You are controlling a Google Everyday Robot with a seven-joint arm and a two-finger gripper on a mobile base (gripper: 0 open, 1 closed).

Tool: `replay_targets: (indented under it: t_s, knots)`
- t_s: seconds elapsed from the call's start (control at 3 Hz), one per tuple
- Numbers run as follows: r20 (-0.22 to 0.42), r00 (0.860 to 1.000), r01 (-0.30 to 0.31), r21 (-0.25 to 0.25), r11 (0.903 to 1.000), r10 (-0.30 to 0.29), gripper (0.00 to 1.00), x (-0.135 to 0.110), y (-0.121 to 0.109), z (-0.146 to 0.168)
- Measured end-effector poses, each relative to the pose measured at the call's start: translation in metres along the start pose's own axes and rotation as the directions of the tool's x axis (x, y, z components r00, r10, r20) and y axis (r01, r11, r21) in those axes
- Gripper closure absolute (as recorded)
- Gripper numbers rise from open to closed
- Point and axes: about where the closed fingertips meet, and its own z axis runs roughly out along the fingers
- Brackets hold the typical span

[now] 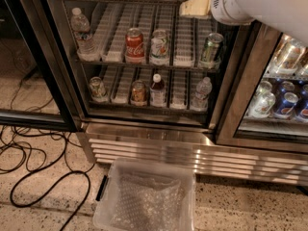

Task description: Pick pepsi can from top shelf of fridge

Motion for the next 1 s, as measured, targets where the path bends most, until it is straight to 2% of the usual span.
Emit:
replay_targets:
  t_s: [0.33, 0.67, 1.0]
  knots:
    - [0.037, 0.999, -0.017, 0.005, 0.9998, 0.017, 0.0, -0.008, 0.013, 0.007]
    - [0.132, 0.991, -0.043, 0.021, 0.9989, 0.04, 0.0, -0.033, 0.027, 0.017]
    - [0.203, 0.977, -0.071, 0.038, 0.9968, 0.062, 0.06, -0.051, 0.034, 0.019]
